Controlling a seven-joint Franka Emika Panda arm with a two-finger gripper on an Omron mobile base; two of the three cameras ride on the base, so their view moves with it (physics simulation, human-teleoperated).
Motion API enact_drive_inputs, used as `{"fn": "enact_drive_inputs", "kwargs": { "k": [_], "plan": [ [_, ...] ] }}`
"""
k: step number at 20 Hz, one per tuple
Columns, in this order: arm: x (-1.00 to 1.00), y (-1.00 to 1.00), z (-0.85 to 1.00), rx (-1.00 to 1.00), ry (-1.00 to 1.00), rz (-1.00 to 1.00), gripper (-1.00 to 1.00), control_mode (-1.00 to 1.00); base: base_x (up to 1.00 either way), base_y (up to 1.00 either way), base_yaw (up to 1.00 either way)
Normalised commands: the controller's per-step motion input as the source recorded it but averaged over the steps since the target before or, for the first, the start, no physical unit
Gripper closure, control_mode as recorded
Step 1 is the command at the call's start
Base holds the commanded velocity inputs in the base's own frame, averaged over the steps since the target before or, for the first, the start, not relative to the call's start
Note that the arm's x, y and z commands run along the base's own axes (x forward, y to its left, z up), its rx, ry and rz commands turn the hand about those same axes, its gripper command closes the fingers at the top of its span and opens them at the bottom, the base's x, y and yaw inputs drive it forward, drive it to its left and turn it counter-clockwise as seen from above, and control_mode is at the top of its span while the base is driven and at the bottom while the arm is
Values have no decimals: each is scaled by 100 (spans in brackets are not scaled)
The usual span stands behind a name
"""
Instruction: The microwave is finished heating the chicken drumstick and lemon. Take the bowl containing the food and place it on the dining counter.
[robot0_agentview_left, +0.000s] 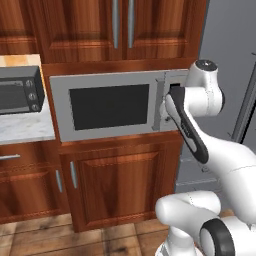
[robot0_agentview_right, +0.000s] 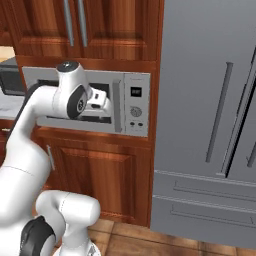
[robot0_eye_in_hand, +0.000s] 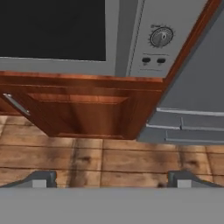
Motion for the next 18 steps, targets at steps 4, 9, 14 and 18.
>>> {"fn": "enact_drive_inputs", "kwargs": {
  "k": [4,9,14,18],
  "plan": [
    [97,0,-3,0,-19,-6,-100,-100,0,0,0],
    [100,-10,-14,0,-7,-6,-100,-100,0,0,0],
    [75,-32,-30,0,0,0,-100,-100,0,0,0],
    [59,-13,-24,-2,-3,0,-100,-100,0,0,0]
  ]
}}
